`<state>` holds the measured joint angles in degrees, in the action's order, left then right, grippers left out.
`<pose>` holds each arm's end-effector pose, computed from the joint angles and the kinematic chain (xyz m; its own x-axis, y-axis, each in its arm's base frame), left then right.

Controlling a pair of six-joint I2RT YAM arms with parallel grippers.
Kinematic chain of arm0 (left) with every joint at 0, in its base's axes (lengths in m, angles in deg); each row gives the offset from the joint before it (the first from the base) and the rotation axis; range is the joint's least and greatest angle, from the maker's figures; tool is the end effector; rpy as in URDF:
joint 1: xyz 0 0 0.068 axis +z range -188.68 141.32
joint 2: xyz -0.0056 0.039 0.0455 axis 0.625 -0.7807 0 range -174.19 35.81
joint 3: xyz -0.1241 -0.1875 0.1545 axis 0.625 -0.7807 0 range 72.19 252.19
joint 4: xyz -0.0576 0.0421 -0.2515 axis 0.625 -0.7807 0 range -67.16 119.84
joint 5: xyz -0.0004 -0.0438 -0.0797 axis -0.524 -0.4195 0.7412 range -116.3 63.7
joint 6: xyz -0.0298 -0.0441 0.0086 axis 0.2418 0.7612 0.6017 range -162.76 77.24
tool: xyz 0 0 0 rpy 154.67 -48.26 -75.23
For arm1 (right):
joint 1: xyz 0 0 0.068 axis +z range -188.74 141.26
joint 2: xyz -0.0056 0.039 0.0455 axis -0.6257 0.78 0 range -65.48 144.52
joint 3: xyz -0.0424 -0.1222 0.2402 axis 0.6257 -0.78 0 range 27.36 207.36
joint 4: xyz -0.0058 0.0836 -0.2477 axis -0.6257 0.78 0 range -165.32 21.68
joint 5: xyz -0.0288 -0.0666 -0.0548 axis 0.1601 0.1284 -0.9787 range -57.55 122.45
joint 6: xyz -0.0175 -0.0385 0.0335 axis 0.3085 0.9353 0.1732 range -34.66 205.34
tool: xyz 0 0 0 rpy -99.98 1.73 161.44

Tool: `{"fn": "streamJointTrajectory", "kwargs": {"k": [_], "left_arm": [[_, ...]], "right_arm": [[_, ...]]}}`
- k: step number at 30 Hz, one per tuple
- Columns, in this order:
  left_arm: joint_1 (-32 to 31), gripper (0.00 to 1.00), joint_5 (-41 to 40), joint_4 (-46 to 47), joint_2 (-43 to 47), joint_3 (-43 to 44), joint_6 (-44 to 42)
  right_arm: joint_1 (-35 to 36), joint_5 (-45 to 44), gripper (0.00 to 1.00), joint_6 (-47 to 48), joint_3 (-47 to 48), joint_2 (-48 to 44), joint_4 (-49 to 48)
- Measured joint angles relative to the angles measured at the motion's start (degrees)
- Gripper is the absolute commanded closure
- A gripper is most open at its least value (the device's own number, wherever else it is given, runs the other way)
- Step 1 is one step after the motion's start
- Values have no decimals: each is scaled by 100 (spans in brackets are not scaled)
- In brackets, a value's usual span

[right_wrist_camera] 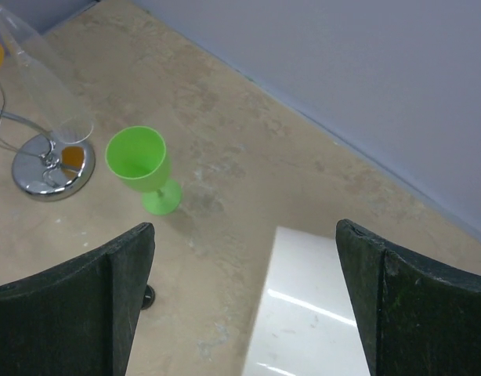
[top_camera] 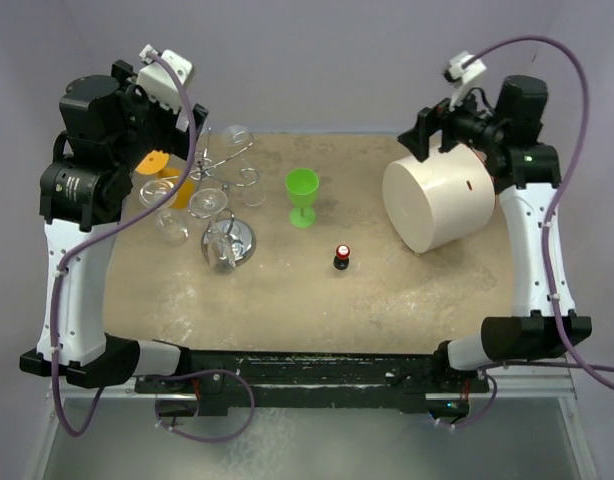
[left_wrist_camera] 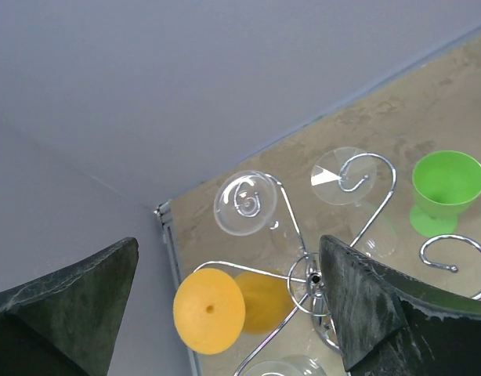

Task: Place the wine glass upside down on the wine glass rack

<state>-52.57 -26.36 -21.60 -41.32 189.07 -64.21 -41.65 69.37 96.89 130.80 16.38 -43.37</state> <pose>0.2122 -0.0524 0.5514 -0.0956 0.4003 -0.9114 0.2945 0.8859 0.3583 0.2900 0.0067 0.5023 -0.0660 -0.1569 -0.9854 -0.5744 0.8135 -0.0911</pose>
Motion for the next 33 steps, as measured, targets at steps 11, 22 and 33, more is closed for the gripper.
{"fn": "streamJointTrajectory", "kwargs": {"k": [11, 22, 33], "left_arm": [[658, 1, -197, 129, -37, 232, 398], [730, 1, -466, 227, -37, 227, 372], [750, 1, -498, 251, -37, 227, 214]], "right_arm": [[1574, -772, 1, 42, 850, 1504, 42], [2448, -1550, 9, -160, 1937, 3279, 393], [3112, -2297, 32, -184, 2588, 4291, 901]]}}
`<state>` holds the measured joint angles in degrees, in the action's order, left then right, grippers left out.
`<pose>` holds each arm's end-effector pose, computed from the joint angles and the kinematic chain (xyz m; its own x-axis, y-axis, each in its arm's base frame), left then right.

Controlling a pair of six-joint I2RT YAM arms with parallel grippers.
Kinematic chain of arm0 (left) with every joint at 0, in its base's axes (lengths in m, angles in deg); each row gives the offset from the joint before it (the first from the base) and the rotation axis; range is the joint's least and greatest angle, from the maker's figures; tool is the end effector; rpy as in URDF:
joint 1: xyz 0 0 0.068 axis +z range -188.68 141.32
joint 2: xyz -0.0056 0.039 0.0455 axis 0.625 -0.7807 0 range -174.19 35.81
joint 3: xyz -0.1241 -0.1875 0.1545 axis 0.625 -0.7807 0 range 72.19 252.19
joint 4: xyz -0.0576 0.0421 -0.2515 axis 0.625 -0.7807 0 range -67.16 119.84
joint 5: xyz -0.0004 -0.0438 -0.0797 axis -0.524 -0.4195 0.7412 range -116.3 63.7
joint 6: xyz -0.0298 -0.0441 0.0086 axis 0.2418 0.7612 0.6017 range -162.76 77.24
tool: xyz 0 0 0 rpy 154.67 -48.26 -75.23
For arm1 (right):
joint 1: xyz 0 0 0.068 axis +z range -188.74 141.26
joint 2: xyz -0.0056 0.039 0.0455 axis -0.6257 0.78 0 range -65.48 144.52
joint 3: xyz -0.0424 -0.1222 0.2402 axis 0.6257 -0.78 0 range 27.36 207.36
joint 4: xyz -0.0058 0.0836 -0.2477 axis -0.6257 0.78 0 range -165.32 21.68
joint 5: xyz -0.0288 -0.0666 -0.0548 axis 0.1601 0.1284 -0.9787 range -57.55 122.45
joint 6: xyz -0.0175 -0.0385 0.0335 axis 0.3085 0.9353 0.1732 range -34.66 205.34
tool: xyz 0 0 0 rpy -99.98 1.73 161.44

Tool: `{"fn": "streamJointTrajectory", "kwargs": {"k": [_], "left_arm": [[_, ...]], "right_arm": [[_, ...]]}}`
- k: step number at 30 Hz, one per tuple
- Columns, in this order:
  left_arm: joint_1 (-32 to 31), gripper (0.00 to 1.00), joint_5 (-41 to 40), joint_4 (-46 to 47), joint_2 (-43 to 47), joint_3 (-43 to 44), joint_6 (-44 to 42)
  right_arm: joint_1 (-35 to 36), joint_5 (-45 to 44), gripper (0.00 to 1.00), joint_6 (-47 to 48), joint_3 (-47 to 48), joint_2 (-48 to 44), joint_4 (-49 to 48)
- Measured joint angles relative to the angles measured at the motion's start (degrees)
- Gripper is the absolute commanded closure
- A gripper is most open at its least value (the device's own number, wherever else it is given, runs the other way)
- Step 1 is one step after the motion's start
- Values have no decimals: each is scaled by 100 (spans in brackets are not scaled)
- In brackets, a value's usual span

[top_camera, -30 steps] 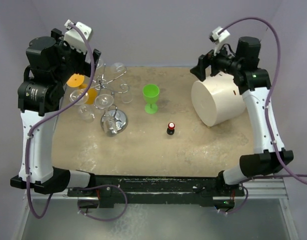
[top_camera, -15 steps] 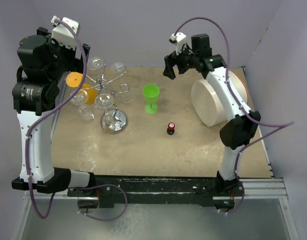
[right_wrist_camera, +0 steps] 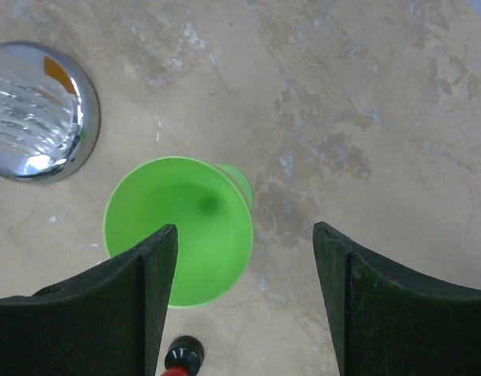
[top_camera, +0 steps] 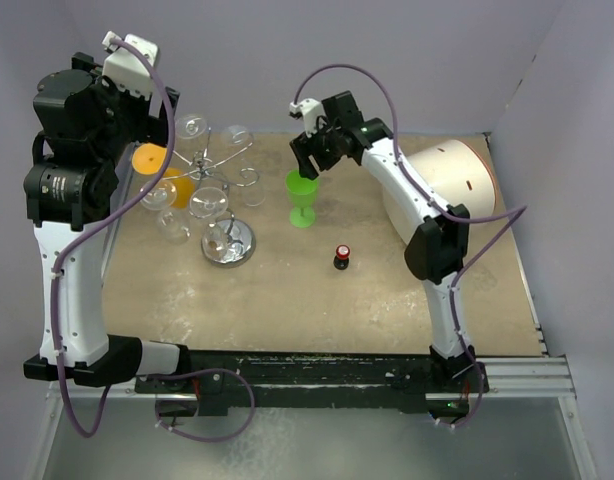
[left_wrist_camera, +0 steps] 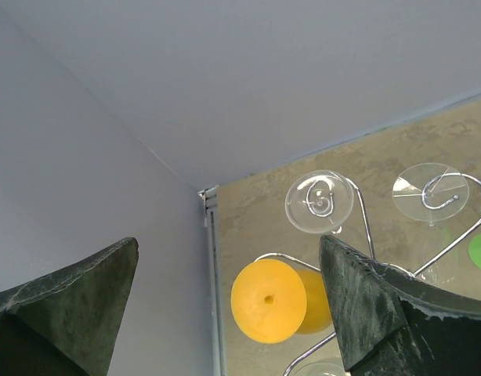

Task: Place the wine glass upside down on the wine glass rack

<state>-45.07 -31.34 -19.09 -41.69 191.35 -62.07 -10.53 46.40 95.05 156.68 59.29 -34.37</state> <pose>0.2137 -0.0208 0.5650 -0.1106 0.3438 -0.9325 0.0646 0.9387 0.3385 0.4343 0.2428 0.3451 -0.4092 -0.4052 -0.8175 -0.7089 0.7053 0.0052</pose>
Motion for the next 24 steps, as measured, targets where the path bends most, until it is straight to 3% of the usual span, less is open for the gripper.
{"fn": "streamJointTrajectory", "kwargs": {"k": [19, 24], "left_arm": [[4, 1, -107, -17, -13, 76, -129], [39, 1, -164, -15, -13, 74, -153]], "right_arm": [[297, -588, 94, 280, 133, 424, 472], [297, -588, 100, 297, 133, 422, 511]]}}
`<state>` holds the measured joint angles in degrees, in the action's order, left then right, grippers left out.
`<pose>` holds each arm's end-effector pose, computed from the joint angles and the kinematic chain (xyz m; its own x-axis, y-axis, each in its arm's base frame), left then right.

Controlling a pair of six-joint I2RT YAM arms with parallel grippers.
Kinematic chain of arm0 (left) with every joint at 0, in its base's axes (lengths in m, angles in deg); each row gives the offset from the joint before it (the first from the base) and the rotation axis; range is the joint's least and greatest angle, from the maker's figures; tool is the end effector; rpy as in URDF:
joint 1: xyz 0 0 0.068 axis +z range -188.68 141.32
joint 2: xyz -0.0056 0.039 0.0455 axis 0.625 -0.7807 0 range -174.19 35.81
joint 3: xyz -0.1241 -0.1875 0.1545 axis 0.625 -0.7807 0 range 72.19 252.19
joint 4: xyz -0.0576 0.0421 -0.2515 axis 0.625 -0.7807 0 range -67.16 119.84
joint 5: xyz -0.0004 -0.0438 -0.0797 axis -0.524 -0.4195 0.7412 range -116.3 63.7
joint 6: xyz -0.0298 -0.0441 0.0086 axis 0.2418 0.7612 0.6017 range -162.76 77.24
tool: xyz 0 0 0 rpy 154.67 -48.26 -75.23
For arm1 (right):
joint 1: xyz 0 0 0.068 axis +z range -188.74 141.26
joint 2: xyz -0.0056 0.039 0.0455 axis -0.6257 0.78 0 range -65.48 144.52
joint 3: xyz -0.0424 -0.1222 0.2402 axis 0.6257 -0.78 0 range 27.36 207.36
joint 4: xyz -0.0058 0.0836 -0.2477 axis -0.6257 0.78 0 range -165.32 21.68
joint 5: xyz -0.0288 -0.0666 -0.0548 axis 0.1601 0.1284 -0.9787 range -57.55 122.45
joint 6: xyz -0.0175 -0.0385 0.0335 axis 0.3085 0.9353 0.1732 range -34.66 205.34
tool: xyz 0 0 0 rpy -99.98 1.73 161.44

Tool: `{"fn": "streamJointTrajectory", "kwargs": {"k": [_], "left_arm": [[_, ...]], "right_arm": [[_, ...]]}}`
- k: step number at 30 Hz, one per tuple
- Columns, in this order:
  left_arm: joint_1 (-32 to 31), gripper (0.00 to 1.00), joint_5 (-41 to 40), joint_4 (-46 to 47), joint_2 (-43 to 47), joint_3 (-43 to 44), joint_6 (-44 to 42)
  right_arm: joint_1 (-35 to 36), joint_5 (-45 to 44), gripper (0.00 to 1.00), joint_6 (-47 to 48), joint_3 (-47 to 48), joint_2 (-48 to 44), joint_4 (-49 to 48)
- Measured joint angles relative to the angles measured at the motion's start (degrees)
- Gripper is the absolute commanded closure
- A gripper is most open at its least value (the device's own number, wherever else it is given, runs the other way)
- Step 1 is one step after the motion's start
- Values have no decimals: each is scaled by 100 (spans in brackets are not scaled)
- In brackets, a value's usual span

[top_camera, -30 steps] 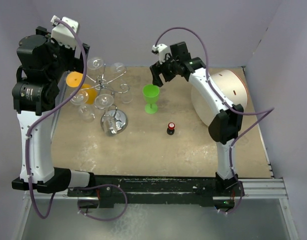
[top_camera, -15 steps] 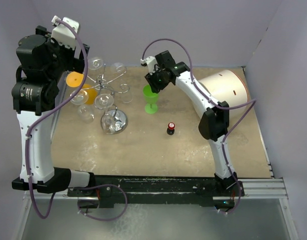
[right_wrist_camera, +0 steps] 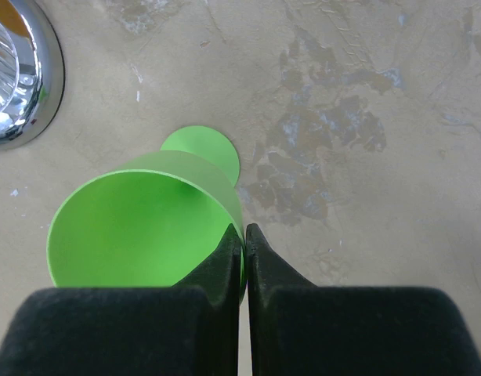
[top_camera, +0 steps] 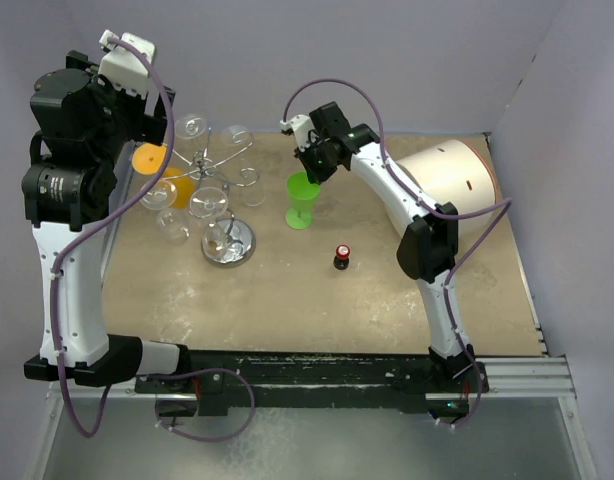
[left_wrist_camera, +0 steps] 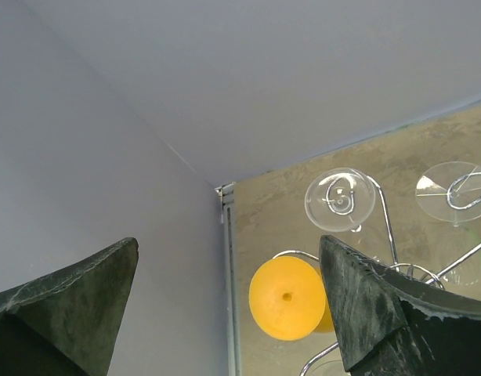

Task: Place the wine glass upside down on the wine glass rack

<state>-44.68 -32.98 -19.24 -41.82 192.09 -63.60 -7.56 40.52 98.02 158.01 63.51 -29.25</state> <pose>0.2123 -0.0181 0.5676 -0.1141 0.3673 -0.9231 0.0317 0.9300 0.3661 0.4315 0.2670 0.3092 -0.4527 -0.5280 -0.7185 -0.7152 0.6962 -0.0610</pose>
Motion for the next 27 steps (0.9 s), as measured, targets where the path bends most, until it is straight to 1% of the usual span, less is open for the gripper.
{"fn": "streamJointTrajectory", "kwargs": {"k": [6, 10, 13, 19, 22, 27], "left_arm": [[0, 1, -114, 22, 2, -85, -122], [2, 1, 72, 13, -4, -146, -118], [7, 1, 520, -28, -24, -79, -66], [11, 1, 1764, -39, -138, 118, 195], [2, 1, 2310, -17, -197, 118, 358], [-245, 2, 2820, 96, -378, 114, 673]], "right_arm": [[-2, -157, 100, 85, 0, -138, 35], [-44, -256, 100, 162, -31, -623, 33], [-114, -262, 100, 225, -57, -1191, -20], [-317, -264, 100, 291, -66, -2282, -282], [-389, -262, 100, 299, -96, -2612, -363], [-415, -258, 100, 361, -179, -2940, -509]]}}
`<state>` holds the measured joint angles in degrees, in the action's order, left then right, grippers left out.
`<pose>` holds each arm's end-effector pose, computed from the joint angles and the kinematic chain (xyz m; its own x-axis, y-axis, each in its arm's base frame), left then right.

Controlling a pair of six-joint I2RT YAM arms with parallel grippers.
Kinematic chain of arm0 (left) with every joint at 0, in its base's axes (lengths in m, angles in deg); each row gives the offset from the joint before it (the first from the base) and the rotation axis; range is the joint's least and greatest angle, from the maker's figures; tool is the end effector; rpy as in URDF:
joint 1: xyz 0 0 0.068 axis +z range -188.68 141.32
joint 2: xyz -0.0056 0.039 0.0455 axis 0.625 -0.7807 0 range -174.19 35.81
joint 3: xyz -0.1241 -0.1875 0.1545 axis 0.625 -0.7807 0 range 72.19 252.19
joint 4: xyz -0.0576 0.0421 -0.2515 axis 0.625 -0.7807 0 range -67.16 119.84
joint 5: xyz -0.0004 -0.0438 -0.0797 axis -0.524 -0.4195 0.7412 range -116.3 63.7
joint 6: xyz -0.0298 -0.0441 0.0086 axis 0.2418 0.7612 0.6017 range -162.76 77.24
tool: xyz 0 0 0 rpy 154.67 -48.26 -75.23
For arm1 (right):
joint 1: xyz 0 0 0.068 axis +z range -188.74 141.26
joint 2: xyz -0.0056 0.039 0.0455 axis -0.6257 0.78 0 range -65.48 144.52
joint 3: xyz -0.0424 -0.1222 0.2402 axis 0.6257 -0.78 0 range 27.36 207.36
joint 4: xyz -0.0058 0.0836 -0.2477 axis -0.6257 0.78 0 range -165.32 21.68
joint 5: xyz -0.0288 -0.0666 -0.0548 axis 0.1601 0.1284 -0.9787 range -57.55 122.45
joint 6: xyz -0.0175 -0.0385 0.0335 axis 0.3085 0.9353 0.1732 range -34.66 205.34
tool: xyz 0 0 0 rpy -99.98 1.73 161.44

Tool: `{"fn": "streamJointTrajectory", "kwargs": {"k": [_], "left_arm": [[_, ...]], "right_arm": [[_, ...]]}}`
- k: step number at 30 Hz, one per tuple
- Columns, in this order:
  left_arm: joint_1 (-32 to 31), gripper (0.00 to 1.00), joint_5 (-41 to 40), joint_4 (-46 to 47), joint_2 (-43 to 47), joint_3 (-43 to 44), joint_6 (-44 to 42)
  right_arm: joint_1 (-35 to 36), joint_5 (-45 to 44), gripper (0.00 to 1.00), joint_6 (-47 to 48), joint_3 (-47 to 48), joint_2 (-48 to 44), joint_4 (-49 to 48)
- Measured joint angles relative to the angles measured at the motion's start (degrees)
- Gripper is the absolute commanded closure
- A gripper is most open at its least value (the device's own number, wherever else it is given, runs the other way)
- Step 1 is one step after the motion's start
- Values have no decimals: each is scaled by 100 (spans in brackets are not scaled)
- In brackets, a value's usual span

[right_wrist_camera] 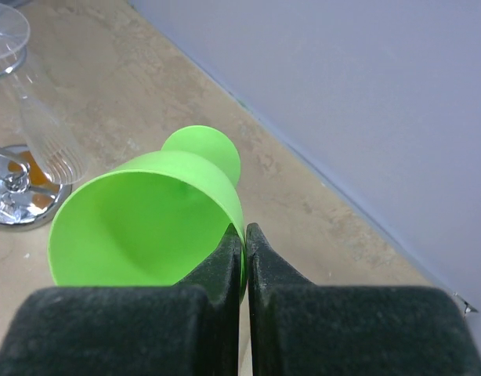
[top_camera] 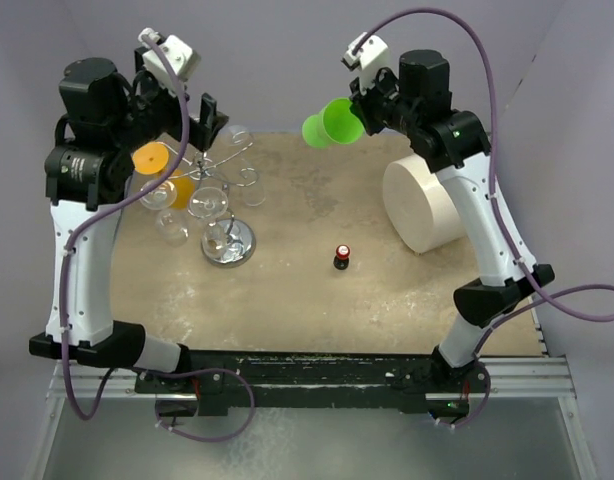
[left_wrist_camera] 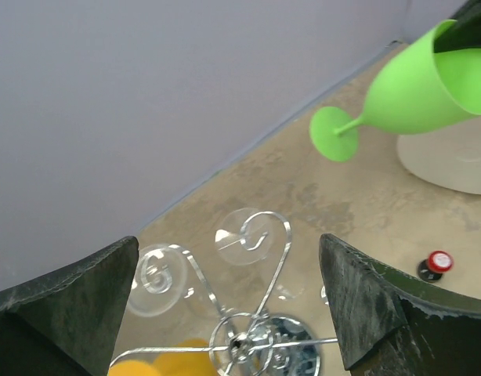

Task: Place the wine glass upside down on the wine glass rack

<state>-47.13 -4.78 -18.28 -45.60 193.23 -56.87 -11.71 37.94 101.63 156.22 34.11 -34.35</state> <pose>0.2325 -0.0477 0.5612 -0.0208 0.2324 -0.9724 0.5163 0.8354 0.1886 0.3152 0.1647 0.5237 -0.0230 -0.3252 -0.9454 -0.5649 0.7844 -0.2561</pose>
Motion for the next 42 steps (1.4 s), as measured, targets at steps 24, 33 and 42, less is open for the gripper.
{"fn": "streamJointTrajectory", "kwargs": {"k": [24, 33, 42], "left_arm": [[-809, 17, 1491, 1309, -1342, 2, 2824], [-809, 29, 2168, 2037, -1491, -337, 3705], [-809, 57, 2608, 2337, -1491, -824, 4113]], "right_arm": [[-4, 907, 100, -144, 463, -918, -111], [-4, 1202, 100, -144, 466, -968, -7], [-4, 1239, 100, -142, 466, -968, 15]]}}
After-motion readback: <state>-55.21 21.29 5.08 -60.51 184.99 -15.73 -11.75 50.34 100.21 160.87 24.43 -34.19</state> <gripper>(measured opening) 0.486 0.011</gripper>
